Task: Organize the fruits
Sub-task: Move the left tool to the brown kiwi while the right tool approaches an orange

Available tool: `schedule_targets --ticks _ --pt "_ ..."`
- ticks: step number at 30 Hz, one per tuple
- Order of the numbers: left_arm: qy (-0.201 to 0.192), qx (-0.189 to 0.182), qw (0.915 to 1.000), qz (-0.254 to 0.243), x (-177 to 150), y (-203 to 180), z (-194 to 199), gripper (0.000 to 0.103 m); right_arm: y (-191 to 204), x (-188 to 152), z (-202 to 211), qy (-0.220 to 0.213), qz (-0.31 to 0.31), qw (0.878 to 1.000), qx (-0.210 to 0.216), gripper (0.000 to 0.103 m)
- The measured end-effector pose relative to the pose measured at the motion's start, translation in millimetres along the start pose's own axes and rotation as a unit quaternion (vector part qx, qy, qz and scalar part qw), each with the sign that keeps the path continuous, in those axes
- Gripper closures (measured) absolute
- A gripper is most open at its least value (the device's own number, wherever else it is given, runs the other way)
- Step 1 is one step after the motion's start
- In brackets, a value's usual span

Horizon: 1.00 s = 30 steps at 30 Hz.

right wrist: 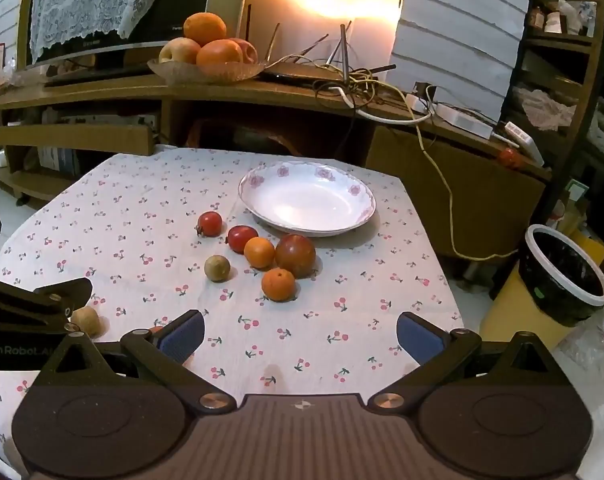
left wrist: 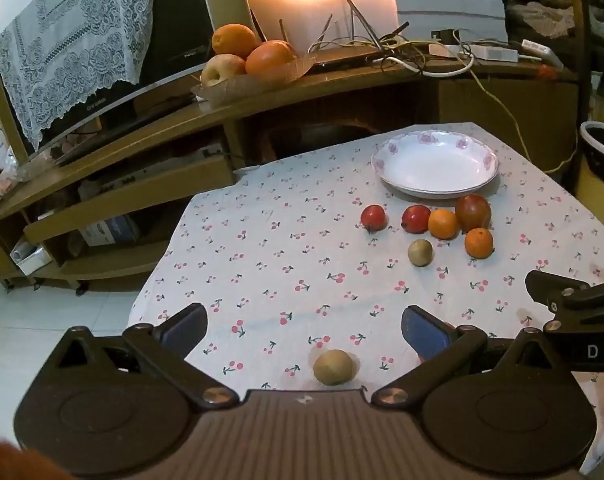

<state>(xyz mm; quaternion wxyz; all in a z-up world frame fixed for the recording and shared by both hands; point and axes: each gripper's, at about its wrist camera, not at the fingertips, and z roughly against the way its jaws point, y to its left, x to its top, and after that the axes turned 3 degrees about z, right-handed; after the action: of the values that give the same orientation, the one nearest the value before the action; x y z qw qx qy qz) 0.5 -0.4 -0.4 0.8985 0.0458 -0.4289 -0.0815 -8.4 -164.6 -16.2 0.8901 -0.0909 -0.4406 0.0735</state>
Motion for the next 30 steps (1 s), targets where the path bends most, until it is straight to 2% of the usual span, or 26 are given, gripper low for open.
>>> schedule_targets --ticks 30 --pt "0.01 0.004 0.9999 -0.01 -11 2 -6 0.0 9 1 -5 0.016 0.015 1.0 0.017 0.007"
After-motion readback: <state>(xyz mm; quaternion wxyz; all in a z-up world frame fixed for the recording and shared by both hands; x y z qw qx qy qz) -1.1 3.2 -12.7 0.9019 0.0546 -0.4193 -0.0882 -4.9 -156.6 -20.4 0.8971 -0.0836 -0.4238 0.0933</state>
